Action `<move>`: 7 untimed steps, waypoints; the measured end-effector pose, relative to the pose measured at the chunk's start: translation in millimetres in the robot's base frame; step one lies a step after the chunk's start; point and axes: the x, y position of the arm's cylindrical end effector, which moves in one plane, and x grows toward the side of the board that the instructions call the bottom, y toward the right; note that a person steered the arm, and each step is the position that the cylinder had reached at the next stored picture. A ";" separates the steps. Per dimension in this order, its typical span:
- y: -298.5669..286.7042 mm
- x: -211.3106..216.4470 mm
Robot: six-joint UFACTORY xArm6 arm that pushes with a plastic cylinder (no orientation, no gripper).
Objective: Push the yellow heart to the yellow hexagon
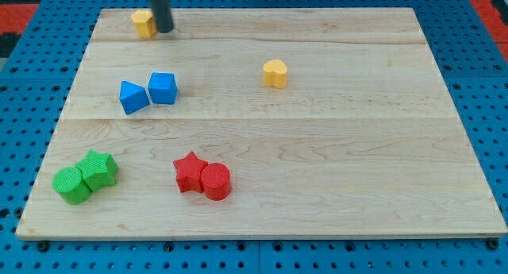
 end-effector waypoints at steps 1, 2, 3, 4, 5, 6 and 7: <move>60.1 0.0; 191.5 3.4; 270.2 62.2; 247.2 113.7; 176.9 119.3; 109.6 85.1; 145.7 109.9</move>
